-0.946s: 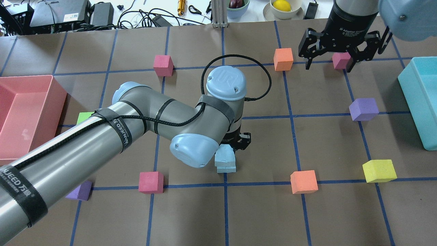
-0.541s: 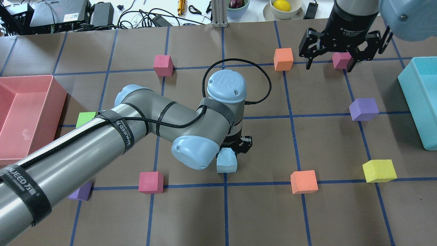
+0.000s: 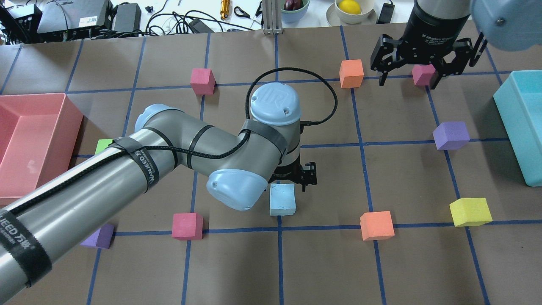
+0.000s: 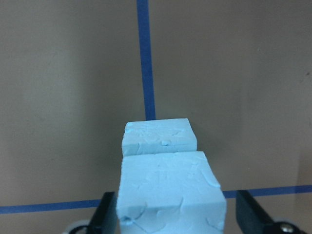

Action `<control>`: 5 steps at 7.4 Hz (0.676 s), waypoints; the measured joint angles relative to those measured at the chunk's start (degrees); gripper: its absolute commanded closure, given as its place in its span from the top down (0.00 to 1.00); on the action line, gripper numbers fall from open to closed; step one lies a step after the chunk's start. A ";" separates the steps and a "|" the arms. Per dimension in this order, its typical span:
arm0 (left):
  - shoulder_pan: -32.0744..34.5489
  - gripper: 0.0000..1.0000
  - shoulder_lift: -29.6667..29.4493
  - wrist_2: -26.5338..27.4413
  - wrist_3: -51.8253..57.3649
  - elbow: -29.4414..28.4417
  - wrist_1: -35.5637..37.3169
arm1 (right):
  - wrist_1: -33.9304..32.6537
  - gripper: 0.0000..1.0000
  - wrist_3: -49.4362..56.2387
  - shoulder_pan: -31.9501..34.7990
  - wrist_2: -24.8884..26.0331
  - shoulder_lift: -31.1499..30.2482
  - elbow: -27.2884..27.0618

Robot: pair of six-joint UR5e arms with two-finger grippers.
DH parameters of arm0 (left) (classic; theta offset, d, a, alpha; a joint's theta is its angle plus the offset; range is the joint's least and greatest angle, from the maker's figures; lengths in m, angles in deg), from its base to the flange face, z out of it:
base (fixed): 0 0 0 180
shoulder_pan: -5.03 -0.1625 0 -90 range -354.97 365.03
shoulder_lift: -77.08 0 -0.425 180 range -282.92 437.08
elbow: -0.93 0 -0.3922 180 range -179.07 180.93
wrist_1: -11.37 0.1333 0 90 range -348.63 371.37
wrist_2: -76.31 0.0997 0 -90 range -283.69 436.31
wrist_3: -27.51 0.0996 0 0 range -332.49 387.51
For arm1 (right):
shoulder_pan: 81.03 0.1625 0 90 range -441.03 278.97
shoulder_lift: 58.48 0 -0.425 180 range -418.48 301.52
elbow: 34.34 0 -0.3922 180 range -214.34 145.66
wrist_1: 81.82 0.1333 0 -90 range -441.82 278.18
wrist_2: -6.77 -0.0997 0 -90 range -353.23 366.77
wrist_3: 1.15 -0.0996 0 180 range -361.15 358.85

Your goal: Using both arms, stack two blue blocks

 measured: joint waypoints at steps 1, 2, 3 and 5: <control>-1.60 1.00 1.76 2.59 4.07 -1.68 -0.80 | 0.03 1.00 0.01 0.07 -0.02 -0.27 0.00; -4.74 1.00 3.31 4.26 8.33 -3.60 -2.37 | 0.22 1.00 0.01 0.15 0.02 -0.69 0.00; -8.88 1.00 5.04 4.86 11.58 -5.75 -5.62 | 0.50 1.00 0.03 0.30 0.01 -1.07 0.01; -17.98 1.00 8.48 4.63 18.36 -11.55 -14.80 | 1.58 1.00 0.27 0.42 -0.05 -1.60 0.06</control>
